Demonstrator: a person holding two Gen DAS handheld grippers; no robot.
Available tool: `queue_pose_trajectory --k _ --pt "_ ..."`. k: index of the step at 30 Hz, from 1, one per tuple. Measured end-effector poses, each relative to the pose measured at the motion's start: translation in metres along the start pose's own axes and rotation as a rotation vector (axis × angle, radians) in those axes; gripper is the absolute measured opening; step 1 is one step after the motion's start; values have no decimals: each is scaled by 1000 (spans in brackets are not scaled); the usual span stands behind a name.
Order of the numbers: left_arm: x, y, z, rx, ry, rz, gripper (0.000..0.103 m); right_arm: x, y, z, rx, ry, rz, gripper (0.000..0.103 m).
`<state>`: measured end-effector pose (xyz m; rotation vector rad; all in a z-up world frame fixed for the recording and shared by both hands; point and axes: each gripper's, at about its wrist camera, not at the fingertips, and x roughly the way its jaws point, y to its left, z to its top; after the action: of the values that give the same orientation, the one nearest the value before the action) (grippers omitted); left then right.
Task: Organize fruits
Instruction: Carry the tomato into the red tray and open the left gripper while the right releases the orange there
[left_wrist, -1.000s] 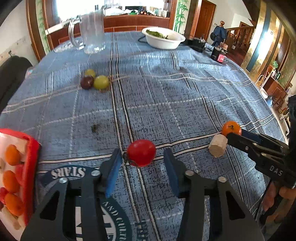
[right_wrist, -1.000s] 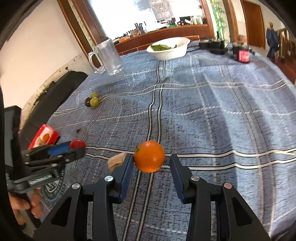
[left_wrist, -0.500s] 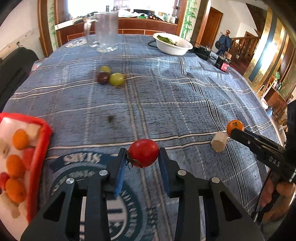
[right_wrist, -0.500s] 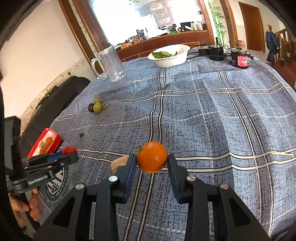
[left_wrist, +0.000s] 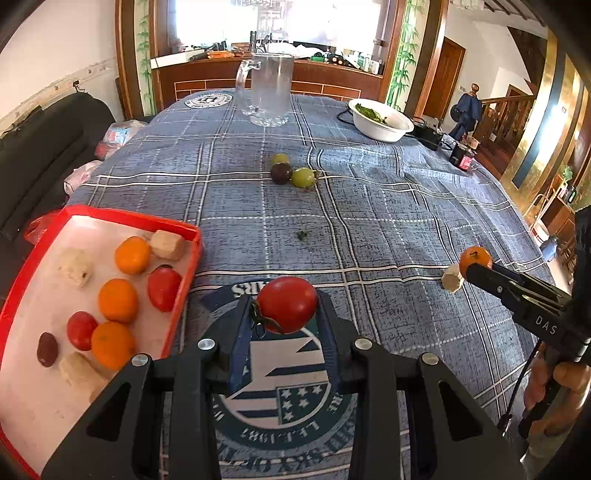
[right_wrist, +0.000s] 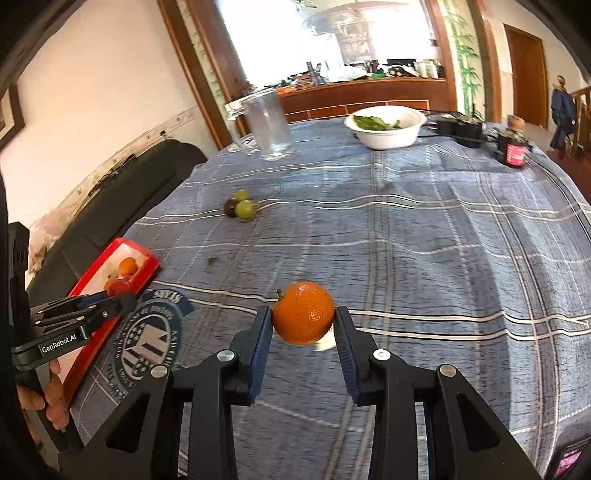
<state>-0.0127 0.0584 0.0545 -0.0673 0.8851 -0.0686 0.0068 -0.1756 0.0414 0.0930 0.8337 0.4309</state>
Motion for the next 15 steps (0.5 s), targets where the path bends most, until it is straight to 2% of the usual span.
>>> queue_pose_trajectory --k 9,15 --pt "-16 15 -7 -7 -21 17 32 2 45 0 -70 14 41 35" --pt "-35 40 -17 -44 -44 26 32 2 80 1 -129 22 82 35"
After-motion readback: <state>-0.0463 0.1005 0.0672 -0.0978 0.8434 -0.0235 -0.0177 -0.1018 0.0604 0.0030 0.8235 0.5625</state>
